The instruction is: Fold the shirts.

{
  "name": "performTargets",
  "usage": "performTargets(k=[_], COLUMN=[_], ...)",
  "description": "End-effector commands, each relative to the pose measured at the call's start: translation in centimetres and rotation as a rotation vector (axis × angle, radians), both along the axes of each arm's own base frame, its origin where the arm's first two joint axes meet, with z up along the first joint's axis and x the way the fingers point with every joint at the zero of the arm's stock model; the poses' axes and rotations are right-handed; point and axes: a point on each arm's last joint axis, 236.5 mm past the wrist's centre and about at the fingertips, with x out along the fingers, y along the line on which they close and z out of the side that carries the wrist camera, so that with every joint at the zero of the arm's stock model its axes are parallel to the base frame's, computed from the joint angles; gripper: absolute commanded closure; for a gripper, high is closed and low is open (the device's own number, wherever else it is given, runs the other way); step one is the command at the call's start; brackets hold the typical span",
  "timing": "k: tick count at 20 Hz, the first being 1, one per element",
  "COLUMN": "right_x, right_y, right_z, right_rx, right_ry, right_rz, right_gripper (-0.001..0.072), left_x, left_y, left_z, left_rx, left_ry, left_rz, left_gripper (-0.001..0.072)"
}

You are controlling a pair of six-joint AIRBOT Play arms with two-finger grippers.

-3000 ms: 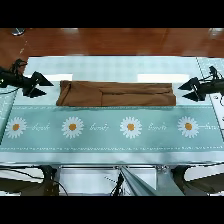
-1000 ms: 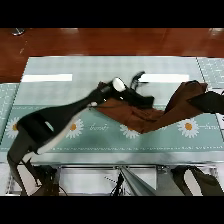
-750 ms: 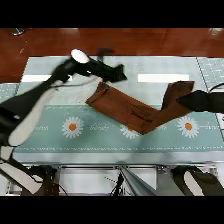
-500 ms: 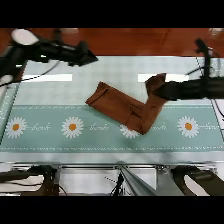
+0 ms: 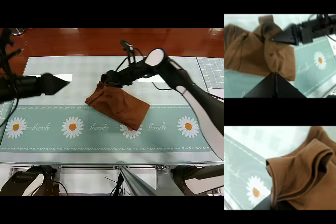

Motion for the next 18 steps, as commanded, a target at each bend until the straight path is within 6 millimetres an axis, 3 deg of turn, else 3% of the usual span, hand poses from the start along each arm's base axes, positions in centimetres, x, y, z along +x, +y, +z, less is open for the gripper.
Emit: performTargets(k=[1,2,3,4,6,8,10,13,15,17,18], right_x=[0.5,-0.1,-0.9,-1.6,-2.5,-3.0,-2.9,-3.5,-6.6,-9.8,-11.1], right_y=[3.9,4.1,3.7,2.8,-1.2,-7.3,-15.1,-26.7,-31.5,-32.2,-31.2], right_z=[-2.6,-2.9,-2.9,-2.6,-0.8,2.3,5.8,9.0,7.5,2.6,-0.3], right_rx=[0.076,0.081,0.073,0.066,0.048,-0.015,-0.183,-0.455,-0.497,-0.414,-0.341], right_ry=[0.097,0.126,0.137,0.157,0.199,0.185,0.06,-0.142,-0.156,-0.084,-0.027], right_rz=[-0.001,0.016,0.058,0.094,0.146,0.158,0.074,-0.261,-0.488,-0.667,-0.728], right_gripper=[0.0417,0.0161,0.0084,0.0084,0.0085,0.0092,0.0092,0.0092,0.0092,0.0092,0.0092], left_x=[-2.1,-2.0,-1.8,-1.7,-1.7,-1.7,-1.7,-1.7,-1.4,-1.1,-1.0], left_y=[0.5,0.7,0.8,1.0,1.1,1.1,1.1,1.1,1.3,1.4,1.4], left_z=[-3.9,-4.9,-5.7,-6.4,-7.2,-7.4,-7.4,-7.4,-7.4,-7.3,-7.4], left_rx=[0.009,0.009,0.008,0.008,0.007,0.008,0.008,0.008,0.007,0.006,0.006], left_ry=[0.057,0.075,0.084,0.091,0.111,0.116,0.115,0.115,0.107,0.1,0.098], left_rz=[0.024,0.034,0.051,0.065,0.075,0.075,0.075,0.075,0.086,0.096,0.101], left_gripper=[0.0676,0.0676,0.0676,0.0676,0.0676,0.0676,0.0676,0.0676,0.0676,0.0676,0.0676])
